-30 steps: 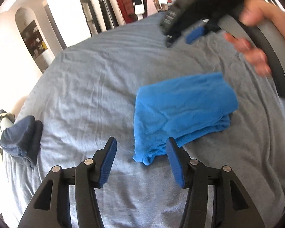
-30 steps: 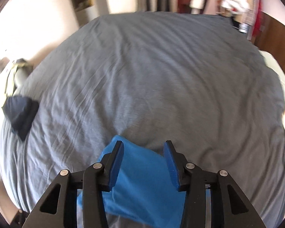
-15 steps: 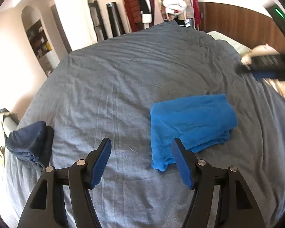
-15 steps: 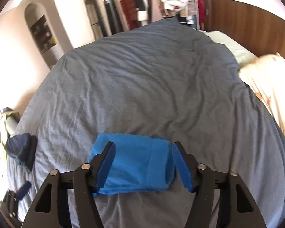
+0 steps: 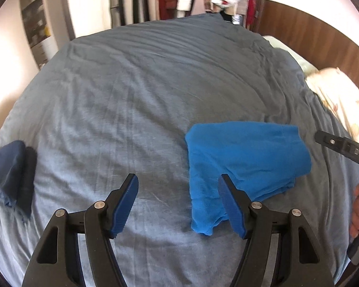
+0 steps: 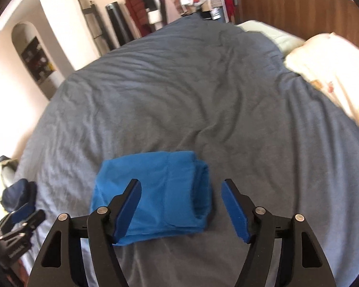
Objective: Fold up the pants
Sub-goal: 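Grasp one end of the blue bundle with the right gripper, then grasp the bundle's other end with the left gripper while the right gripper holds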
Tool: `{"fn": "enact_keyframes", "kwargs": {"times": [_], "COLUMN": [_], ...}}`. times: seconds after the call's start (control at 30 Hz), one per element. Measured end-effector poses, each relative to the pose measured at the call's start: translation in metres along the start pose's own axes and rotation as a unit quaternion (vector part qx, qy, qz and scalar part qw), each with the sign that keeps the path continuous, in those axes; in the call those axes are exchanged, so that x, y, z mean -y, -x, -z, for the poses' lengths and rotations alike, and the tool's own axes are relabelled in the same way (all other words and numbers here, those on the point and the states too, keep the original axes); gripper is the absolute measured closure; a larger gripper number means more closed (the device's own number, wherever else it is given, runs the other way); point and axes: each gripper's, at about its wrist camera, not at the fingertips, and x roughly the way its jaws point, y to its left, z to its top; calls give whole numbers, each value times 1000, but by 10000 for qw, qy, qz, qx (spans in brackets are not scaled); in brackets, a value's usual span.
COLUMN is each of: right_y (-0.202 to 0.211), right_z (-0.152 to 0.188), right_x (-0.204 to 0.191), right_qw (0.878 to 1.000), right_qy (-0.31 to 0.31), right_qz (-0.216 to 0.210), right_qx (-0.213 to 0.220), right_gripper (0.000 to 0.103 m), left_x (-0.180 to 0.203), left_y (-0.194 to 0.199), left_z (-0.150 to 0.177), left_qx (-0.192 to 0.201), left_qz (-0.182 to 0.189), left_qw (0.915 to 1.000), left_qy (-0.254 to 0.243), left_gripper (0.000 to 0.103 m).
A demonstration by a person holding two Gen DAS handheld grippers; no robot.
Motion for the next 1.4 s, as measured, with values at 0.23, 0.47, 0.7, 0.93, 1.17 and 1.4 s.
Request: {"fn": "enact_keyframes", "kwargs": {"times": [0.23, 0.47, 0.7, 0.93, 1.17, 1.4], "right_y": [-44, -77, -104, -120, -136, -148], "right_z": [28, 52, 60, 64, 56, 48], "right_x": [39, 68, 78, 78, 69, 61], "right_qw": [9917, 9712, 9581, 9559, 9585, 9614], "right_qy": [-1164, -2155, -2428, -2418, -2242, -2130], "right_qz": [-444, -844, -1325, -1422, -1435, -1375], "right_qx": [-314, -560, -739, -868, -1017, -1065], "right_gripper": [33, 33, 33, 33, 33, 33], "left_x": [15, 30, 40, 38, 28, 26], "left_y": [-30, -55, -78, -93, -124, -142], "left_z": [2, -4, -7, -14, -14, -5], "left_qx": [-119, -269, -342, -374, -695, -764], "left_qz": [-83, -97, -159, 48, 337, 532], "left_qw": [9993, 9974, 9936, 9957, 9961, 9949], "left_qy": [-340, -664, -1068, -848, -421, -395], "left_gripper": [35, 35, 35, 35, 36, 35]}}
